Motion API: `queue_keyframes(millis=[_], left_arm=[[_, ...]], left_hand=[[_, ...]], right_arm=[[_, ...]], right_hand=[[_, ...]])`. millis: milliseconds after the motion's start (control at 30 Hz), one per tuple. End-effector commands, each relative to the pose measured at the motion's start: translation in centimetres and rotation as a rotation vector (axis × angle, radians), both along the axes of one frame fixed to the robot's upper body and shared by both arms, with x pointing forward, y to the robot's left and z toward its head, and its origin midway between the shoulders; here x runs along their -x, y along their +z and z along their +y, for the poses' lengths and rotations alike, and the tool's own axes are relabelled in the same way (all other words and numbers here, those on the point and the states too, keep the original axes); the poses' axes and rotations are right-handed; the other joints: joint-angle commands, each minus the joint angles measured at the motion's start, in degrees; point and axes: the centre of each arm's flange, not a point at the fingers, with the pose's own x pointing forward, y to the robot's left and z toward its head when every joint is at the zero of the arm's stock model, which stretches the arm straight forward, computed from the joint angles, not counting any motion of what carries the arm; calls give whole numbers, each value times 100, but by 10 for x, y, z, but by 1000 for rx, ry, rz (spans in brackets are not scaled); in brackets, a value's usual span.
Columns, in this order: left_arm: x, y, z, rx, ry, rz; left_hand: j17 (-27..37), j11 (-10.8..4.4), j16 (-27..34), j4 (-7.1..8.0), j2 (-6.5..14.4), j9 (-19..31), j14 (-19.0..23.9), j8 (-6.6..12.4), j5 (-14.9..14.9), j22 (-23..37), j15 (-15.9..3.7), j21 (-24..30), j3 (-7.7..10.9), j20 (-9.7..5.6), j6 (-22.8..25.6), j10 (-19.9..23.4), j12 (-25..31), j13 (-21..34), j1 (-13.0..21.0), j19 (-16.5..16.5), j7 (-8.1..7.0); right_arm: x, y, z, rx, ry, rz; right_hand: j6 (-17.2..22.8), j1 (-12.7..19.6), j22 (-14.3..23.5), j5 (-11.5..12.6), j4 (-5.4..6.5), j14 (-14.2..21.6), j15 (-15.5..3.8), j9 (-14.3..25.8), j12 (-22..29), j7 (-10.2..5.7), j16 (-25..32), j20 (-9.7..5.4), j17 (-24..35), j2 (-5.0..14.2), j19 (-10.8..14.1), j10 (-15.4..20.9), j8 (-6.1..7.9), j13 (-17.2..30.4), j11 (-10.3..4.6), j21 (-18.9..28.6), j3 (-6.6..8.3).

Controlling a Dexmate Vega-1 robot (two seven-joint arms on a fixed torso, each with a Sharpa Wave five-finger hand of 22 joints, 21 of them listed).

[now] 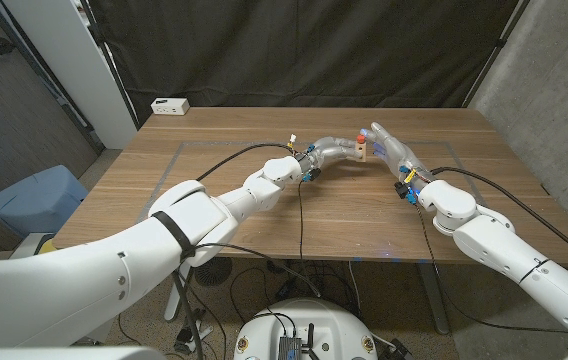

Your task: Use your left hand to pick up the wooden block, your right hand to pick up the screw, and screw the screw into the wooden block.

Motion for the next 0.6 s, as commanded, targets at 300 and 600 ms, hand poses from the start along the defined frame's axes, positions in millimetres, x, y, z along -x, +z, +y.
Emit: queue_keyframes(millis=[300,600], left_arm=[[3,0,0,7,-18,-21],[5,0,-2,4,-29,-29]], left_hand=[[17,-7,-1,223,133,8,-22,33,46,12,-159,53,229,16,66,42,32,12,-90,21,-8],[21,-6,3,228,136,8,-23,29,44,12,-161,52,224,18,54,28,27,15,-95,19,-7]], right_arm=[[4,-5,-2,-13,-5,-2],[5,1,-3,-29,-9,-21]], right_hand=[[4,-33,24,30,15,-1031,-33,19,16,0,40,-5,8,23,-24,-549,48,-3,5,25,29],[9,-33,24,33,15,-1020,-35,19,18,-3,44,-10,7,24,-17,-543,50,-2,7,27,35]])
